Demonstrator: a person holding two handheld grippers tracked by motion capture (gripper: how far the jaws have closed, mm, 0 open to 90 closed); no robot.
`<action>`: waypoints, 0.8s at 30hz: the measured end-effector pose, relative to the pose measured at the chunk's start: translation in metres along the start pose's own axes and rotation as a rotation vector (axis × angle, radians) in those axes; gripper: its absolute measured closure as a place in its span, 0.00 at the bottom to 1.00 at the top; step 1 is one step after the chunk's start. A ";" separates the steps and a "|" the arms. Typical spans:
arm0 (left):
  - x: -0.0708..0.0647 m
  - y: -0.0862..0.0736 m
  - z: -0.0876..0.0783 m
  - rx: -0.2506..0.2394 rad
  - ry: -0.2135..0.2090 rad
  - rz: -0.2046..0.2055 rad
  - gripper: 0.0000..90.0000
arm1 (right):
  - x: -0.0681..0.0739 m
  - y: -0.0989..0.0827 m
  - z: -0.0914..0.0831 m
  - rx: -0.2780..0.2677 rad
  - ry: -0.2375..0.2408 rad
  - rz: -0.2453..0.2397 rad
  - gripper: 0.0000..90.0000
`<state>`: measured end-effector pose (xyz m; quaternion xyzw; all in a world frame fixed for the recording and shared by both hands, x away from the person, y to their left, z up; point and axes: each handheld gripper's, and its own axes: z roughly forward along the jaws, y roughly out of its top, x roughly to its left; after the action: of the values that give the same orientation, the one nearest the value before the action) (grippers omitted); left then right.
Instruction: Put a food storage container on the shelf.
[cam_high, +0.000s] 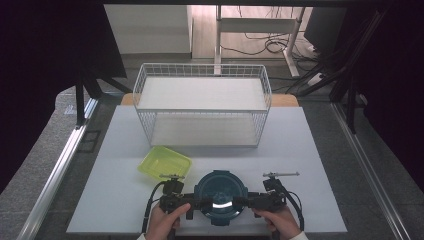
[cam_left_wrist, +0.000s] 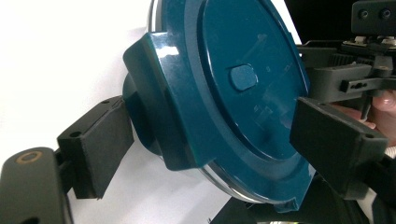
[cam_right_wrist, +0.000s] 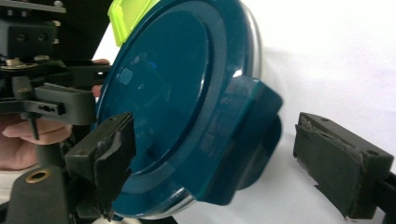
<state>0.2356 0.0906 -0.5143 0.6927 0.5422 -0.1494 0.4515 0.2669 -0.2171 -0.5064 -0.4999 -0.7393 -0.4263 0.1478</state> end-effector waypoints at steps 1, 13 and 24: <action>0.001 0.000 0.002 0.005 -0.005 -0.005 0.14 | 0.000 0.000 0.001 0.000 0.002 0.001 0.15; 0.006 0.001 0.010 0.020 -0.040 -0.034 0.18 | 0.002 0.000 0.006 0.017 0.021 0.026 0.24; 0.005 0.002 0.005 0.020 -0.029 -0.065 0.25 | -0.001 0.000 0.001 0.005 0.032 0.101 0.34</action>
<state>0.2407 0.0900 -0.5190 0.6770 0.5563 -0.1796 0.4471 0.2676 -0.2167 -0.5073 -0.5295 -0.7116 -0.4244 0.1821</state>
